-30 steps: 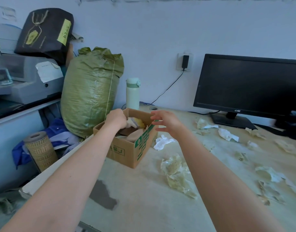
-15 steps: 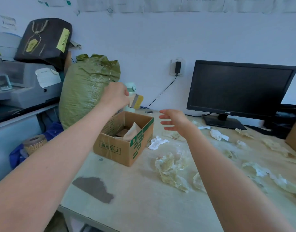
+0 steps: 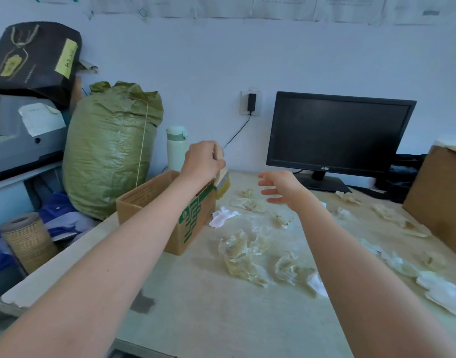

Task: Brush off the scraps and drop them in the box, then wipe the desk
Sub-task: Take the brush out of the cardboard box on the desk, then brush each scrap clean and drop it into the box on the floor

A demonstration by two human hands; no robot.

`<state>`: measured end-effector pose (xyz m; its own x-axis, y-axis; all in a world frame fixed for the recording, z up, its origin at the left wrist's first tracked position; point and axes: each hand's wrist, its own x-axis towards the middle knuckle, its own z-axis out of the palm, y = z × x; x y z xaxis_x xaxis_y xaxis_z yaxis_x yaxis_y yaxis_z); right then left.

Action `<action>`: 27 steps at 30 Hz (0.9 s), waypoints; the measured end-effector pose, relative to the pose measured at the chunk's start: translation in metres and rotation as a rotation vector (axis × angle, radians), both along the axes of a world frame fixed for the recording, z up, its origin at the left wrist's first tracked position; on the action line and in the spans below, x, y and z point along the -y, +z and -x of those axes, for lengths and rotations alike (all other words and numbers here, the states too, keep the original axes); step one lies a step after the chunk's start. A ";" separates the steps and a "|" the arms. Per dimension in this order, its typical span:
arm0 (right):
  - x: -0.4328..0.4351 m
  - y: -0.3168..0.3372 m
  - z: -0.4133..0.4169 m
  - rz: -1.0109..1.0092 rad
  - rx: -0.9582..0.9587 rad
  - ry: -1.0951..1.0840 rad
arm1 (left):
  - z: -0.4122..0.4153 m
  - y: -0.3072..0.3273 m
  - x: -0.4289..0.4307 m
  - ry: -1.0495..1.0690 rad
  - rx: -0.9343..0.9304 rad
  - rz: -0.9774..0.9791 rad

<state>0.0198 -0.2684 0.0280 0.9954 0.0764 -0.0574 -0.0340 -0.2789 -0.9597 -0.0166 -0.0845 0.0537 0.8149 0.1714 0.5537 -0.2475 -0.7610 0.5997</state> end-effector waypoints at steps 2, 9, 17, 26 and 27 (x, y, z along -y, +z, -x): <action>0.006 -0.005 -0.001 0.033 -0.030 -0.007 | -0.004 -0.011 0.004 -0.028 -0.050 -0.073; 0.013 -0.028 0.001 0.216 -0.194 0.066 | -0.018 -0.036 0.018 -0.113 -0.114 -0.320; 0.013 -0.049 0.012 0.667 -0.273 0.203 | -0.019 -0.048 0.021 -0.223 -0.224 -0.258; 0.008 -0.051 0.033 0.748 -0.246 0.283 | -0.001 -0.019 0.012 -0.264 -0.274 -0.041; 0.007 -0.051 0.035 0.758 -0.242 0.280 | 0.000 -0.019 0.011 -0.250 -0.257 -0.041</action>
<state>-0.0149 -0.2749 -0.0228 0.8991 0.1737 -0.4019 -0.0477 -0.8736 -0.4843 -0.0167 -0.0952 0.0351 0.9425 -0.0685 0.3271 -0.2735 -0.7207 0.6370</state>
